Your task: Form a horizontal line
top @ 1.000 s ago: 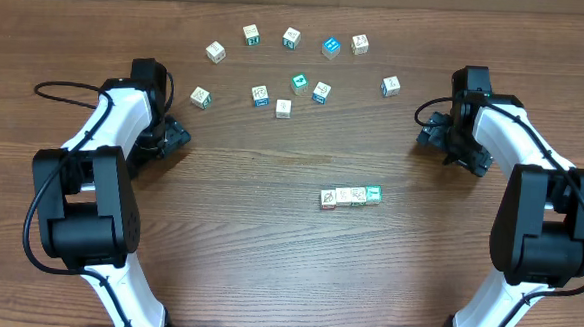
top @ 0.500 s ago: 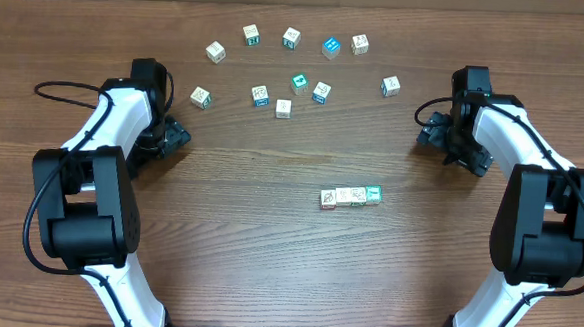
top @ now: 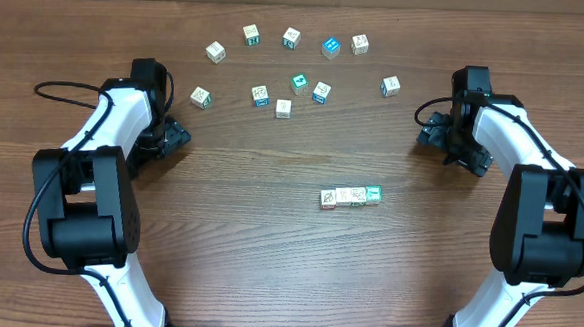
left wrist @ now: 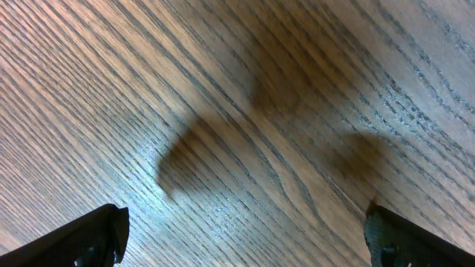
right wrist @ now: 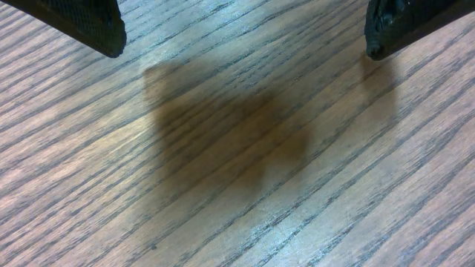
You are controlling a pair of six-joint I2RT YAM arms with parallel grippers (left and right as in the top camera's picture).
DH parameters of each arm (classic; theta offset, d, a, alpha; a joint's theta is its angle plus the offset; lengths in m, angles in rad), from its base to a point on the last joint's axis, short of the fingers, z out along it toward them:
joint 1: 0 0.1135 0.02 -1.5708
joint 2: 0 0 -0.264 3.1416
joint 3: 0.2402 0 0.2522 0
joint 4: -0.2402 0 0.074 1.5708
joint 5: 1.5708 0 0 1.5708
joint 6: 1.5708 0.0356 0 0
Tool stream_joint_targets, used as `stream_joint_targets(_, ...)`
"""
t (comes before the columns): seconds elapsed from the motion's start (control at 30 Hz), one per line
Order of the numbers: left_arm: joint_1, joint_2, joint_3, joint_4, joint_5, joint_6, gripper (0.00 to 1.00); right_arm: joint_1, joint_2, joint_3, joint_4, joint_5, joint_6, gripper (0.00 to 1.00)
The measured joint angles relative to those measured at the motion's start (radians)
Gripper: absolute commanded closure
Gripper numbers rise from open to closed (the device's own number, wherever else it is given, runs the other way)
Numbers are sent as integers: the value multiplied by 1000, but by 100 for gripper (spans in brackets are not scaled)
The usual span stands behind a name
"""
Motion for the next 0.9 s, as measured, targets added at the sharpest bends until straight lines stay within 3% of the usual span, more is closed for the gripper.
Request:
stream_joint_targets(0.37, 0, -19, -2, -1, -8, 0, 0, 0, 0, 0, 0, -1, 0, 0)
stream_joint_targets(0.9, 0, -207, -3, -1, -14, 0, 1, 0, 0, 0, 0, 0, 0, 0)
